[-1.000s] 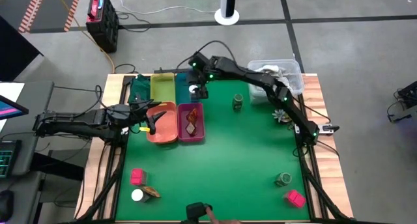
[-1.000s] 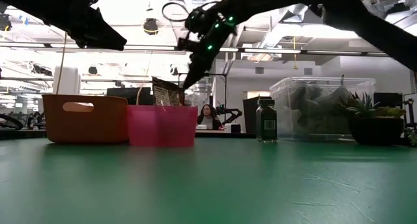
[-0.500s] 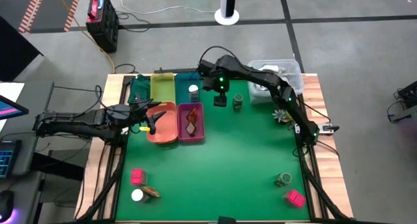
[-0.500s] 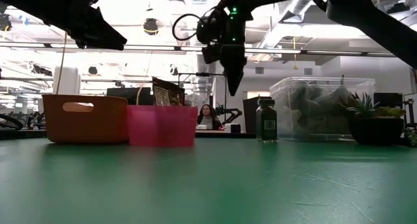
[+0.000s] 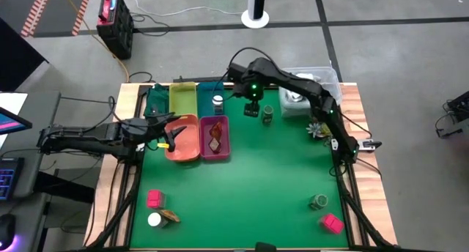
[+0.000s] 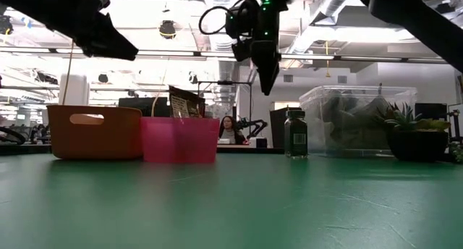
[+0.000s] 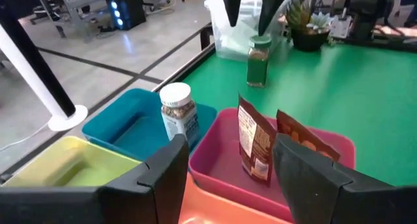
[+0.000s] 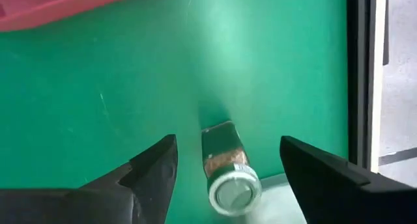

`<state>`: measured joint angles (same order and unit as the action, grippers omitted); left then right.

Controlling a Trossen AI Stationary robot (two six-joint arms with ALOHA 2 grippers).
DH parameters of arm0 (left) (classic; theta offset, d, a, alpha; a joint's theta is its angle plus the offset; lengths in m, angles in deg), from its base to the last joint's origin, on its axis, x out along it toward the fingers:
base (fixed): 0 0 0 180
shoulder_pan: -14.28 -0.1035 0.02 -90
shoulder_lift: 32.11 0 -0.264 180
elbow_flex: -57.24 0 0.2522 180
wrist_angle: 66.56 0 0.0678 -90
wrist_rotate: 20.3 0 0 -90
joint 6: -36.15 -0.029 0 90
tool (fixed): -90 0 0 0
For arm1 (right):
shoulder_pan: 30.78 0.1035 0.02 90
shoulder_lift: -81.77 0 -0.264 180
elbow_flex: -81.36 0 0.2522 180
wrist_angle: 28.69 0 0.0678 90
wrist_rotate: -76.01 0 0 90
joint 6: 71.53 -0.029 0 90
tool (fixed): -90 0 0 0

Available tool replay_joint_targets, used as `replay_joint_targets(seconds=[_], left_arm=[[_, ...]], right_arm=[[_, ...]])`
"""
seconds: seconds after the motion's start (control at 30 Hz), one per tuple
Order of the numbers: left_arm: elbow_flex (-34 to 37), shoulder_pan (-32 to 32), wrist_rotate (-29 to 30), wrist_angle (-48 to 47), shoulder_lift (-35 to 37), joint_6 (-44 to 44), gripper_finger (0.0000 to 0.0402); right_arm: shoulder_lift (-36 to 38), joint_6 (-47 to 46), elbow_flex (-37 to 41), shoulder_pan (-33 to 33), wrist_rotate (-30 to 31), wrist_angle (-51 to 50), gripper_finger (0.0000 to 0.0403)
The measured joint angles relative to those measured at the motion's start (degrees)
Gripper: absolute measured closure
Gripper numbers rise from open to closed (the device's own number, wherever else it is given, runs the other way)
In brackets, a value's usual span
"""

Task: Sort spices by type
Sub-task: Put the bottom green seasoning bottle into the yellow bin

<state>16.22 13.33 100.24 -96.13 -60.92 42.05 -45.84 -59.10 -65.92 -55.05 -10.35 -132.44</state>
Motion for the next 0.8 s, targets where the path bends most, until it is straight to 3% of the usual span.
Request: replay_joint_targets(seconds=[0.3,0.5,0.8], left_arm=[[0.0,0.0,0.0,0.0,0.0,1.0,0.0189],[0.0,0.0,0.0,1.0,0.0,0.9,0.0189],[0.0,0.0,0.0,1.6,0.0,0.9,0.0189]], right_arm=[[2.3,-0.2,0.0,1.3,0.0,6.0,0.0107],[9.2,-0.4,0.0,2.8,-0.1,10.4,0.0107],[18.3,-3.8,0.0,3.7,4.6,9.6,0.0107]])
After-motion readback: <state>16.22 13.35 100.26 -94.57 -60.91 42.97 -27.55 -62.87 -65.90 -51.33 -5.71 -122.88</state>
